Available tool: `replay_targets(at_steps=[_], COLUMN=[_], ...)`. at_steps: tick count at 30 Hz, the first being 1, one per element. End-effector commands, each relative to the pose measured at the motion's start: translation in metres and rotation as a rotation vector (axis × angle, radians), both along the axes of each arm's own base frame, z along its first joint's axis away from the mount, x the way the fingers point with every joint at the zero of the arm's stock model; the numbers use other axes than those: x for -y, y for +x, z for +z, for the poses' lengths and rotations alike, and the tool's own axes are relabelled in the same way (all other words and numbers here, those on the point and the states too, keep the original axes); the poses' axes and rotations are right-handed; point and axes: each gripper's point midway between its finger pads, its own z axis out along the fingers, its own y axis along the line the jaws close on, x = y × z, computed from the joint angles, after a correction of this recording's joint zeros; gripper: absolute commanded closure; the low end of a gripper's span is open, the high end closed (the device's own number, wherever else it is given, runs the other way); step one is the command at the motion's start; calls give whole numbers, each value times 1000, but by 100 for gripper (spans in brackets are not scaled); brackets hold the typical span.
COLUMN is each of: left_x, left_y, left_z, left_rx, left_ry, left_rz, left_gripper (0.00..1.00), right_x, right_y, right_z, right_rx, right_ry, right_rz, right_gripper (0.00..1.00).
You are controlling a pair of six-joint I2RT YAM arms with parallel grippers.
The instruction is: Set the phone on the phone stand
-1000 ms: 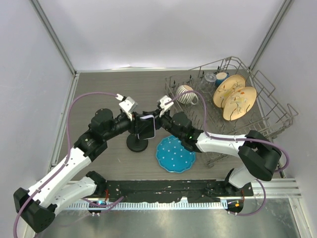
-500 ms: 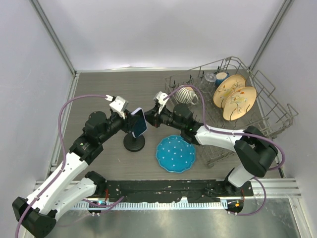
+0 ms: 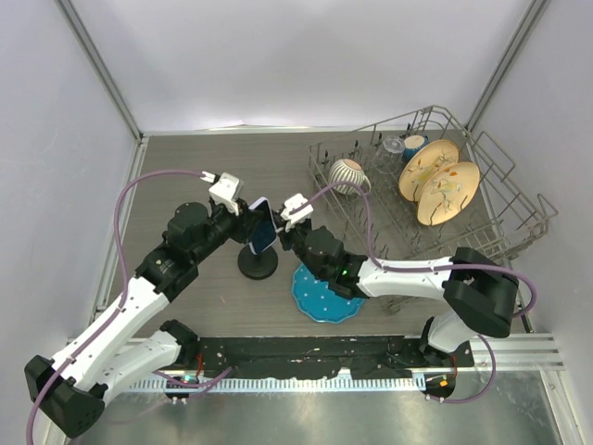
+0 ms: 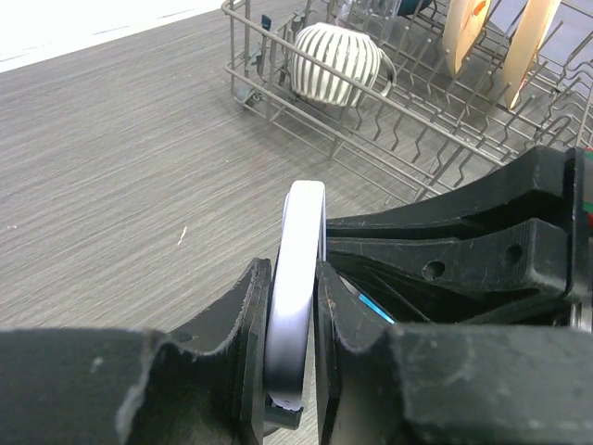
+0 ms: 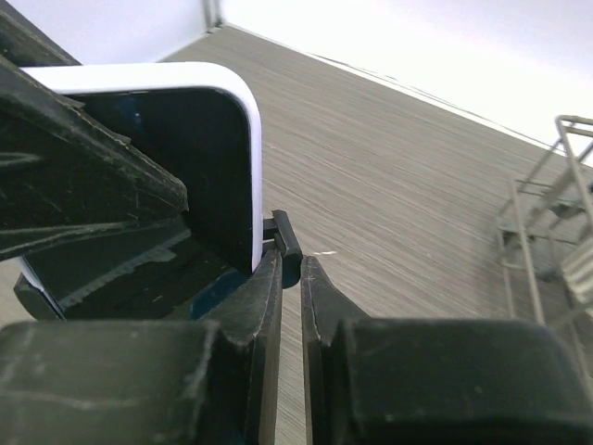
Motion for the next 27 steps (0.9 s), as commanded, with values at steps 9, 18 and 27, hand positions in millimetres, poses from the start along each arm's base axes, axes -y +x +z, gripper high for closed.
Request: replay_targets(at_steps=[9,18,27], left_x=[-68,-66,-67], left_y=[31,37,43], left_z=[-66,-77,-91], left_rx=[-80,-72,-83], left_ry=[301,307,379], left_rz=[304,305,315], left_gripper=[100,100,100], right_x=[-12,-33,-50], right_y=[-40,-66,-78], right_z=[104,104,100], right_rx=[169,166,46], right_ry=[99,89,105], right_rz=[-217,-171,-135], right_gripper=[99,99,99])
